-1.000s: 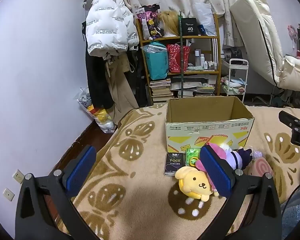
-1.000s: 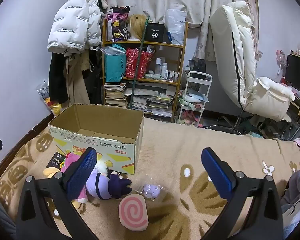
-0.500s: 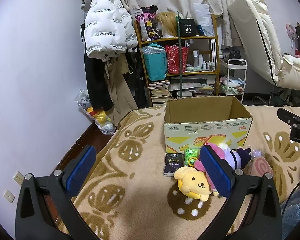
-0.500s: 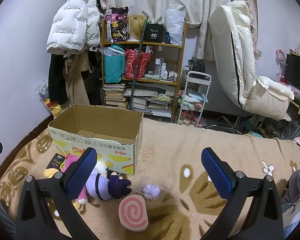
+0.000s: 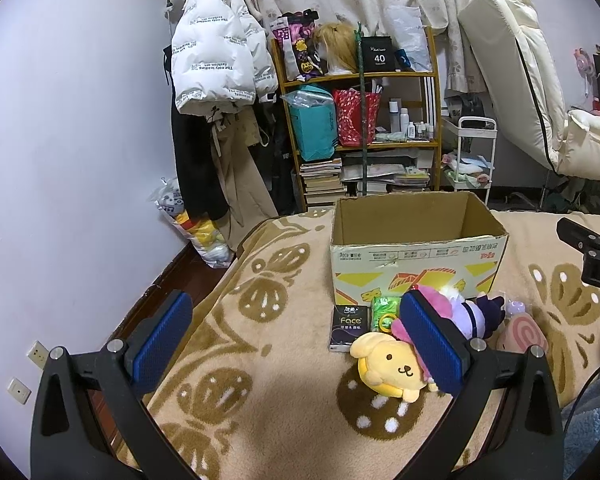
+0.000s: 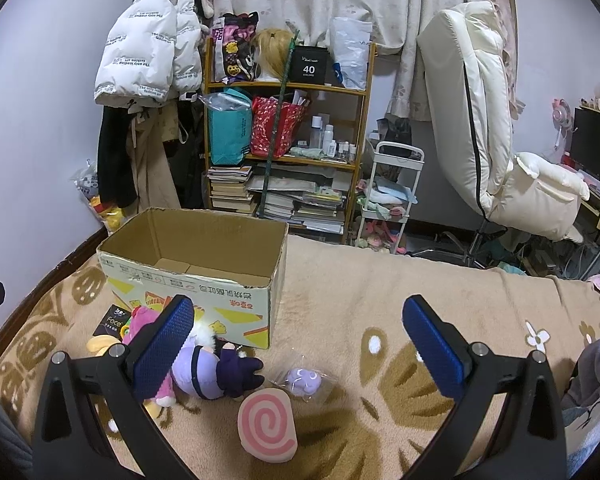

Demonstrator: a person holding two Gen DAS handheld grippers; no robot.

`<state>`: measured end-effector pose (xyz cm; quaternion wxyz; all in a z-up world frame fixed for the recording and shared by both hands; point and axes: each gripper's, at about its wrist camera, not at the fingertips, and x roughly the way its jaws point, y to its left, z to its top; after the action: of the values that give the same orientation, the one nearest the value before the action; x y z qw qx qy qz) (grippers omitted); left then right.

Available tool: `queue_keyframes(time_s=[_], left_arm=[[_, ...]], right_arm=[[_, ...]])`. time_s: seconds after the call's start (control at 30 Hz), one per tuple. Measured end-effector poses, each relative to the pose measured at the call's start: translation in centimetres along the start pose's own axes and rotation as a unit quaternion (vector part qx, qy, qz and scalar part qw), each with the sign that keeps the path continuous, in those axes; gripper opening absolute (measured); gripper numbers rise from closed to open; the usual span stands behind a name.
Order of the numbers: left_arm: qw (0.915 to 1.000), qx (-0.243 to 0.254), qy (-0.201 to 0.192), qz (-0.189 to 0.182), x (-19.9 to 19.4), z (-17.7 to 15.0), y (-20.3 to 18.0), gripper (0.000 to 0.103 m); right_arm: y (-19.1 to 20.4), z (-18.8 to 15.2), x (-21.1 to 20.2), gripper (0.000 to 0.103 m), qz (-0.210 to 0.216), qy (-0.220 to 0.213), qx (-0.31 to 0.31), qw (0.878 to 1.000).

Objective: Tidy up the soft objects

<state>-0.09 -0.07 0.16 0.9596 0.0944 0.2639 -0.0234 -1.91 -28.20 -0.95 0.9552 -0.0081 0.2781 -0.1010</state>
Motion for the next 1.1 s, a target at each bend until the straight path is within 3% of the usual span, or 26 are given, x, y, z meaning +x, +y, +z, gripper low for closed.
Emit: queue_keyframes(time_s=[1.1], left_arm=[[0.9999, 0.004, -0.009, 0.004, -0.22, -0.31, -0.20, 0.102]], right_arm=[[0.16, -0.03, 0.14, 0.103, 0.002, 0.000, 0.000, 1.000]])
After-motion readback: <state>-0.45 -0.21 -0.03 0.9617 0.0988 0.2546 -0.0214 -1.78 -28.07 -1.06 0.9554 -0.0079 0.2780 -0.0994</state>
